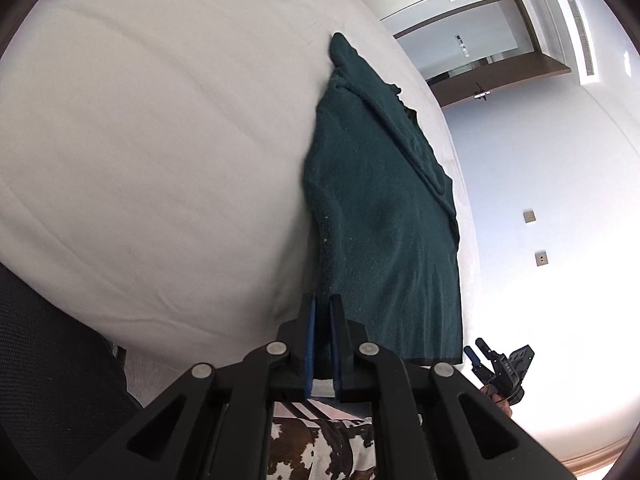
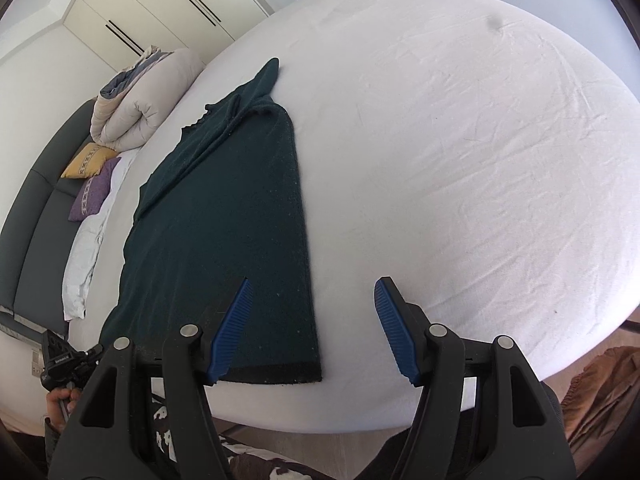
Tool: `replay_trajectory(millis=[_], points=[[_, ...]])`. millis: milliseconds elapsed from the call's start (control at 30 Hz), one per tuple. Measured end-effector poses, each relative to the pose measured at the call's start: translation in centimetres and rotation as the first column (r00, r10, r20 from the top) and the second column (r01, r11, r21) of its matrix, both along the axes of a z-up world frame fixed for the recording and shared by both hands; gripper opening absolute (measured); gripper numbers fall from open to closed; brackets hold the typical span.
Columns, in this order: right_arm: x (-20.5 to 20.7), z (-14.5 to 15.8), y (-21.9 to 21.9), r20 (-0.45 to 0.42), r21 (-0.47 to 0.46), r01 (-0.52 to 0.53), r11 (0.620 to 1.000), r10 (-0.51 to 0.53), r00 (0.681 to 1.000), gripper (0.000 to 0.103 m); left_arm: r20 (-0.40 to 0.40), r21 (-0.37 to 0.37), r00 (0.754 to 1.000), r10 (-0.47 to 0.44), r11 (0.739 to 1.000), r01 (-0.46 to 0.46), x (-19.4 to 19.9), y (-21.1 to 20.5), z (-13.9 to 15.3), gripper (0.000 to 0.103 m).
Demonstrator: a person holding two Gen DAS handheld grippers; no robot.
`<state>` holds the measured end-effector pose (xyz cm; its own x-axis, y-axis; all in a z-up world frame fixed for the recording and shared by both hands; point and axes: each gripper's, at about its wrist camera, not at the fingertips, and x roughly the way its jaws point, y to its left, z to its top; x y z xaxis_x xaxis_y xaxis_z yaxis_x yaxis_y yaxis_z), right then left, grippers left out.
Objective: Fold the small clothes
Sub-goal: 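Grasp the sweater hem with the left gripper while the right gripper hovers nearby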
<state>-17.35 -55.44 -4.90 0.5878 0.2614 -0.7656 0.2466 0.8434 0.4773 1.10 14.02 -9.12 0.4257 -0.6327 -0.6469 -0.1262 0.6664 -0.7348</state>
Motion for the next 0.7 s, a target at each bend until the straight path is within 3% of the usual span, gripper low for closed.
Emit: replay_trajectory(millis=[267, 467, 533, 567, 700], points=[[-0.6, -1.0, 0.6, -0.101, -0.060, -0.057, 0.997, 0.051, 0.994, 0.062, -0.008, -0.008, 1.000, -0.007, 1.000, 0.007, -0.4, -0.3, -0.4, 0.007], [0.0, -1.5, 1.9, -0.161, -0.034, -0.125, 0.992, 0.118, 0.980, 0.062, 0.008, -0.021, 1.000, -0.005, 1.000, 0.005, -0.7, 0.1, -0.1, 0.006], [0.2, -1.6, 2.3, -0.166, -0.012, -0.143, 0.990, 0.139, 0.976, 0.048, 0.011, -0.019, 1.000, -0.008, 1.000, 0.009, -0.8, 0.1, 0.0, 0.006], [0.2, -1.8, 2.3, -0.173, 0.012, -0.143, 0.990, 0.143, 0.975, 0.033, 0.011, -0.019, 1.000, -0.008, 1.000, 0.009, -0.8, 0.1, 0.0, 0.006], [0.0, -2.0, 2.2, -0.180, 0.025, -0.136, 0.990, 0.138, 0.974, 0.009, 0.018, -0.027, 1.000, -0.009, 1.000, 0.009, -1.0, 0.3, 0.1, 0.006]])
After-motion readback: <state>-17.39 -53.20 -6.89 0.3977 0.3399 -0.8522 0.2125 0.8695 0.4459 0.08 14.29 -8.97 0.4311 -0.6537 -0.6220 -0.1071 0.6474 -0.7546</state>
